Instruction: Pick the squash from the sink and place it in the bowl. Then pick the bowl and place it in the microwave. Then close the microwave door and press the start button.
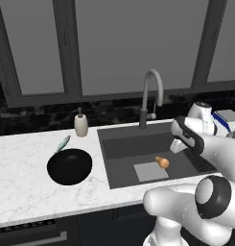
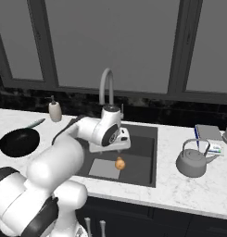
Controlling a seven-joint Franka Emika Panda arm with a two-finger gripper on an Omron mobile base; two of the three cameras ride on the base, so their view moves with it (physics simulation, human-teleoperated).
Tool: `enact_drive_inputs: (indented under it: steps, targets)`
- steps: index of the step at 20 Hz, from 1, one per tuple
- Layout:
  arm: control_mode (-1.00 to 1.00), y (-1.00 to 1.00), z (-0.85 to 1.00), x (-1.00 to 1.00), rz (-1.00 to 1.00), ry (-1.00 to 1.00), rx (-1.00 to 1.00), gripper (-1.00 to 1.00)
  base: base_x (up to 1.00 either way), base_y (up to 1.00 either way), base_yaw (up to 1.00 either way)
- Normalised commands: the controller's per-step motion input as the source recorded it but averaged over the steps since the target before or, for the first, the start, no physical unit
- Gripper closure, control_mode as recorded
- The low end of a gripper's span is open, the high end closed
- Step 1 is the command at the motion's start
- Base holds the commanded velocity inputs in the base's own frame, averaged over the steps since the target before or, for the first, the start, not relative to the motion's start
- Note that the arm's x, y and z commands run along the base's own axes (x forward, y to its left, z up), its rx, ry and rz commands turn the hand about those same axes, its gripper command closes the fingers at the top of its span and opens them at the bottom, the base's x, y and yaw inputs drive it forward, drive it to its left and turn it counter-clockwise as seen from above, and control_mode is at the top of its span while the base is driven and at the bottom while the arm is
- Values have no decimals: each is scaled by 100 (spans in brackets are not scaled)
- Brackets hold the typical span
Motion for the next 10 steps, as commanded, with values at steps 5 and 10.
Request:
enact_drive_inputs:
  steps: [5, 10]
  targets:
    - [-100, -3, -28, 44, 5, 0, 0, -100, 0, 0, 0]
    - [-100, 0, -41, 44, 0, 0, 0, -100, 0, 0, 0]
